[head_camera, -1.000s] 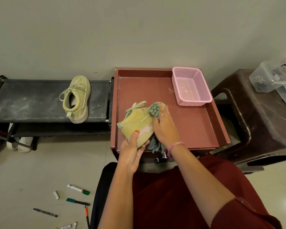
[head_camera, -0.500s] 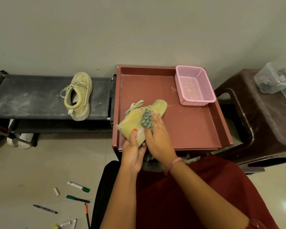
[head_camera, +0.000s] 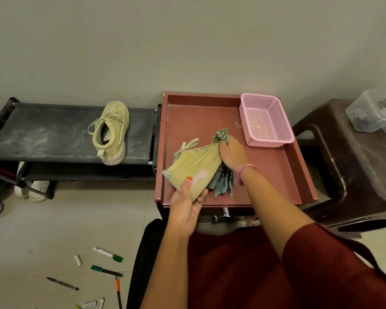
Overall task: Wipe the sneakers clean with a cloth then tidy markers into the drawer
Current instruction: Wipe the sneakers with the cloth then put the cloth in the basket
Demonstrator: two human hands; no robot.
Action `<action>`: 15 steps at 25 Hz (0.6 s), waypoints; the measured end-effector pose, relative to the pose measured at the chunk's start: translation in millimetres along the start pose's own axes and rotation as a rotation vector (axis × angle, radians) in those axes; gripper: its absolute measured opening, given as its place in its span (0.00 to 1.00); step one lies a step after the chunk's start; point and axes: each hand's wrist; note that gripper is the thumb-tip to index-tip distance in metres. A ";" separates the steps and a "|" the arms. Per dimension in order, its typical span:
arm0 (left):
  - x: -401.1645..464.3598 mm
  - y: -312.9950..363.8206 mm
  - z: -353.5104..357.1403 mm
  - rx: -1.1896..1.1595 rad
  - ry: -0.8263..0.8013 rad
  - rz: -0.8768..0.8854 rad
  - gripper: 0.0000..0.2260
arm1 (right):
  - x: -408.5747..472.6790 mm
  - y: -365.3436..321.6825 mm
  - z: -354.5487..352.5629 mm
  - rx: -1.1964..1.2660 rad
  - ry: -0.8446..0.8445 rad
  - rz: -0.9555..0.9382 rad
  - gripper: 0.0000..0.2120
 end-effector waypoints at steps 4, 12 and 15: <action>1.7 0.6 -1.4 -0.015 0.001 -0.012 0.12 | -3.1 -3.0 3.9 0.043 -0.044 -0.005 0.11; 2.1 -2.6 -6.0 0.117 -0.093 0.068 0.18 | -119.8 -5.6 26.2 0.078 -0.074 -0.257 0.24; 6.3 -5.1 -9.4 0.131 -0.092 0.071 0.18 | -135.8 -1.6 19.5 0.130 -0.117 -0.335 0.26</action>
Point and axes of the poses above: each hand's wrist, its own x-axis towards the middle knuckle, its own z-axis out of the palm, y = z × x, and after that the axes turned 9 degrees about y, right-handed
